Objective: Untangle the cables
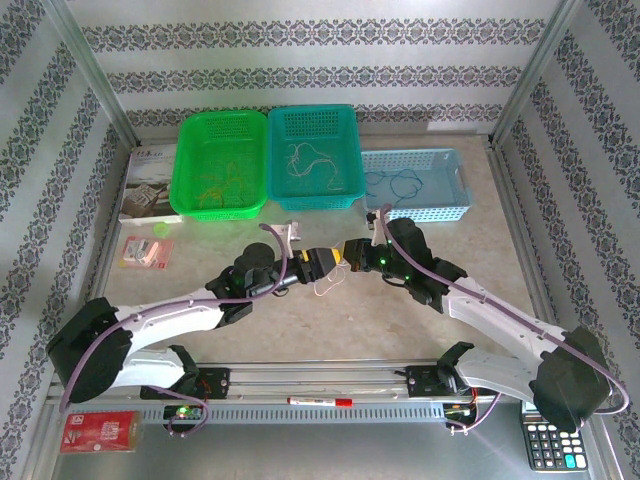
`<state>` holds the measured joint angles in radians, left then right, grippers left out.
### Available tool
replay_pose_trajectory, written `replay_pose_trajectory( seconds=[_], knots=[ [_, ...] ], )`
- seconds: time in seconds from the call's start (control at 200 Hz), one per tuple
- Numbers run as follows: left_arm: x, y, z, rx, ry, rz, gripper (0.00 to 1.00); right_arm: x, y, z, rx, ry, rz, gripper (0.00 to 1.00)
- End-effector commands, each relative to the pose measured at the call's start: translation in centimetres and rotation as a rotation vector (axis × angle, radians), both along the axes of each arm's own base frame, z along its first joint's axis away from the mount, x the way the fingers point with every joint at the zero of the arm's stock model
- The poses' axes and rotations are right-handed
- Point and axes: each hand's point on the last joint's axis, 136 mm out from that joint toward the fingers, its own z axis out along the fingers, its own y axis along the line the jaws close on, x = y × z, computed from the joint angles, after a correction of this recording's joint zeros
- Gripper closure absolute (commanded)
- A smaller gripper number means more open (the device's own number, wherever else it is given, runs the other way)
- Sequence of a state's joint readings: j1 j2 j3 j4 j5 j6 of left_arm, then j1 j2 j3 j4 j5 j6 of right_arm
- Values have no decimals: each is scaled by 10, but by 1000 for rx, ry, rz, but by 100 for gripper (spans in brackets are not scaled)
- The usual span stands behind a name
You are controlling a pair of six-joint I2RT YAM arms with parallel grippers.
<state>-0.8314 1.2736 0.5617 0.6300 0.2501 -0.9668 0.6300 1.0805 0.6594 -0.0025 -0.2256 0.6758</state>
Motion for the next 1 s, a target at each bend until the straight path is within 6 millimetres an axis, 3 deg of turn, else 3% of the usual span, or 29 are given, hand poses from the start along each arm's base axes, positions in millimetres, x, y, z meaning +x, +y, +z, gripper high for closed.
replay_pose_trajectory(
  seconds=[0.0, 0.34, 0.615, 0.724, 0.994],
  knots=[
    [0, -5, 16, -53, -53, 0, 43, 4, 3, 29, 68, -52, -2, 100],
    [2, -5, 16, -73, -57, 5, 55, 1, 4, 38, 110, -56, 7, 100],
    [2, 0, 7, -58, -45, 29, 38, 1, 2, 39, 113, -57, 1, 100],
    [3, 1, 6, -57, -44, 32, 36, 1, 1, 39, 113, -55, -1, 100],
    [3, -5, 13, -81, -56, 13, 50, 1, 3, 40, 118, -51, 6, 100]
  ],
)
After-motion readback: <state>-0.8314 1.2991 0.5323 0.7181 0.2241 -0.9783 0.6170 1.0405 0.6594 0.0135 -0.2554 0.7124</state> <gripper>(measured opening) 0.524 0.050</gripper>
